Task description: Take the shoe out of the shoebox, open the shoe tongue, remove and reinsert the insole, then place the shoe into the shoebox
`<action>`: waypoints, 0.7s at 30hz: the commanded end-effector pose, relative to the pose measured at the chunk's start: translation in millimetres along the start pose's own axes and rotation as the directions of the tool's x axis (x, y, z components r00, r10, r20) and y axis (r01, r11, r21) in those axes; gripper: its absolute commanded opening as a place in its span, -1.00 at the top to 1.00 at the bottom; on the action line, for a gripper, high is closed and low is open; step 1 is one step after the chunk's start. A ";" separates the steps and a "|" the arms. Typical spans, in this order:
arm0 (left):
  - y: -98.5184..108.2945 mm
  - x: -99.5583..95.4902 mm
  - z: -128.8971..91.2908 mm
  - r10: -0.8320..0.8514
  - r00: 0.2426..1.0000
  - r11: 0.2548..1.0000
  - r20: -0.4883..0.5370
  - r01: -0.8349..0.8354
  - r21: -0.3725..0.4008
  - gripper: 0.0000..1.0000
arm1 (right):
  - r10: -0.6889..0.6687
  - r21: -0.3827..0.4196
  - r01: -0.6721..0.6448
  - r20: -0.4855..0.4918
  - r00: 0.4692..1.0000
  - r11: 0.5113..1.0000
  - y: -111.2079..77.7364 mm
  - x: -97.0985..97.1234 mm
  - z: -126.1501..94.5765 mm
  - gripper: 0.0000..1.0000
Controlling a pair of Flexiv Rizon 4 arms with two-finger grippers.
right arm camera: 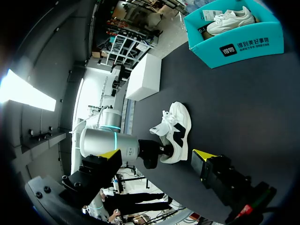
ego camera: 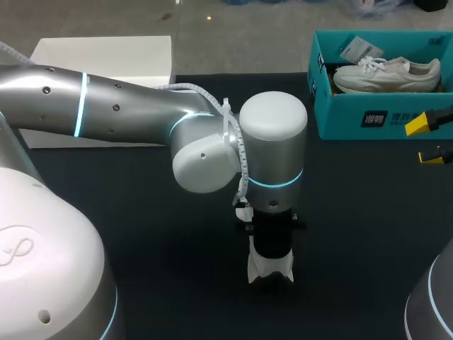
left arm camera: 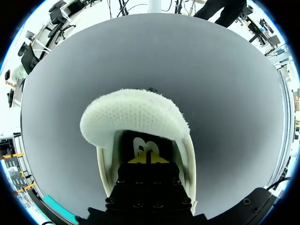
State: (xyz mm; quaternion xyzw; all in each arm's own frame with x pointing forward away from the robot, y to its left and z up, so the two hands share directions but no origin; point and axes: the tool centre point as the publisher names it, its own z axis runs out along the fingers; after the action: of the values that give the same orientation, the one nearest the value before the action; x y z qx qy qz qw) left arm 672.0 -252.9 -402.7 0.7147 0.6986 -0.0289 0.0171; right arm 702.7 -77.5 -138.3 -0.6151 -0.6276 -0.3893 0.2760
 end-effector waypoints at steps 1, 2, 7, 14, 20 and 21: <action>-1.4 6.3 -17.4 -0.006 1.000 0.997 -0.011 0.005 -0.072 1.00 | 0.001 0.000 -0.001 0.002 1.000 1.000 -0.4 -0.2 0.1 -1.00; -0.5 7.1 -21.9 -0.006 1.000 0.997 -0.012 0.005 -0.080 1.00 | 0.001 0.000 -0.001 0.002 1.000 1.000 -0.4 -0.2 0.1 -1.00; 4.8 8.4 -35.8 -0.006 1.000 0.995 0.002 0.006 -0.102 1.00 | 0.001 0.000 -0.001 0.002 1.000 1.000 -0.4 -0.2 0.1 -1.00; 19.0 6.6 -37.1 0.000 1.000 0.987 0.000 0.000 -0.159 1.00 | 0.001 0.000 -0.001 0.002 1.000 1.000 -0.4 -0.2 0.1 -1.00; 36.0 5.6 -37.6 -0.005 1.000 0.972 -0.022 -0.001 -0.236 1.00 | 0.001 0.000 -0.001 0.002 1.000 1.000 -0.4 -0.2 0.1 -1.00; 37.6 5.3 -38.4 -0.006 1.000 0.971 -0.020 0.001 -0.238 1.00 | 0.001 0.000 -0.001 0.002 1.000 1.000 -0.4 -0.2 0.1 -1.00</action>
State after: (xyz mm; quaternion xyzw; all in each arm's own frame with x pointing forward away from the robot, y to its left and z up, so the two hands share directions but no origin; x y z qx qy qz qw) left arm 712.2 -243.0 -367.6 0.7083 0.6973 0.0560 0.0946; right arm 702.7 -77.5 -138.3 -0.6151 -0.6276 -0.3893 0.2760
